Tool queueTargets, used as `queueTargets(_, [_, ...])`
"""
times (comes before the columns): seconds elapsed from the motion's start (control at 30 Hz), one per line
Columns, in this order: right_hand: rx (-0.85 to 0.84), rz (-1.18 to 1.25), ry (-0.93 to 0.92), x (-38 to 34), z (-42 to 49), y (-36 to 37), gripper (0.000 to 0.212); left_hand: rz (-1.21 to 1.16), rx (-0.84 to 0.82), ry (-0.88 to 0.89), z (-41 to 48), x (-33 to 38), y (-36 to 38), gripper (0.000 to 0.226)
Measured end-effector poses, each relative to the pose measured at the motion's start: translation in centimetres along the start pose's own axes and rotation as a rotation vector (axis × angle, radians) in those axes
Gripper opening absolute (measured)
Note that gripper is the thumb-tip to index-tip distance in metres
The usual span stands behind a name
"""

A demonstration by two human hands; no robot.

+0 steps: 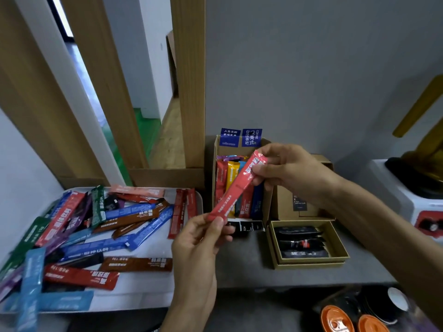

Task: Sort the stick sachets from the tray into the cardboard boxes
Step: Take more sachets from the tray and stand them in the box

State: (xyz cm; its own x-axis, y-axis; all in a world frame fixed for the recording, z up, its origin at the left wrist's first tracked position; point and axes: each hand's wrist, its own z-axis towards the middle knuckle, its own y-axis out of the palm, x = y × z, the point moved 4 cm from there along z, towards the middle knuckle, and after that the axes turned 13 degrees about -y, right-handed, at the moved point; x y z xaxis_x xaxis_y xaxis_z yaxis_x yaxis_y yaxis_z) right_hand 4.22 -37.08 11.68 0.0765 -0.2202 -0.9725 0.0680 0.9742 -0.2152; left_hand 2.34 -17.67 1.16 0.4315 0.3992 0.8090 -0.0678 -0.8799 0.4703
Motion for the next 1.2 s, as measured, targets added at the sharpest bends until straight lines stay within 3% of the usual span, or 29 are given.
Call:
queueTargets(0.13, [0.024,0.161,0.041,0.6,0.0,0.5,0.022,-0.029,0.002,-0.031,0.3,0.0,-0.6,0.017])
queueTargets(0.43, [0.092,0.084,0.043,1.3,0.4,1.1,0.024,0.036,-0.023,-0.129,1.2,-0.8,-1.0,0.011])
queueTargets(0.5, [0.071,-0.064,0.049,1.7,0.3,0.9,0.021,0.107,0.022,-0.068,1.2,0.0,-1.4,0.01])
queueTargets(0.57, [0.014,-0.416,0.005,2.0,-0.2,0.4,0.021,0.28,0.085,0.097,1.4,2.2,-2.0,0.01])
queueTargets(0.67, [0.036,-0.899,-0.191,2.0,-1.0,0.8,0.052,0.652,0.095,0.395,1.9,6.9,-1.7,0.011])
queueTargets(0.73, [0.072,-1.04,-0.385,1.6,-1.1,2.2,0.061,0.86,0.082,0.533,2.3,9.3,-0.4,0.01])
queueTargets(0.8, [0.046,-0.986,-0.442,2.0,-0.6,3.7,0.045,0.974,0.028,0.585,3.1,10.2,1.2,0.011])
queueTargets(0.9, [0.078,-0.741,-0.302,4.5,0.0,4.9,0.021,1.047,-0.061,0.575,5.0,9.7,2.6,0.012])
queueTargets(1.03, [0.277,-0.495,-0.171,8.6,0.3,5.7,0.014,0.937,0.011,0.486,7.6,7.7,2.0,0.023])
queueTargets(1.2, [0.391,-0.414,-0.107,11.3,1.7,7.3,0.018,0.984,0.136,0.434,9.2,5.7,0.9,0.044])
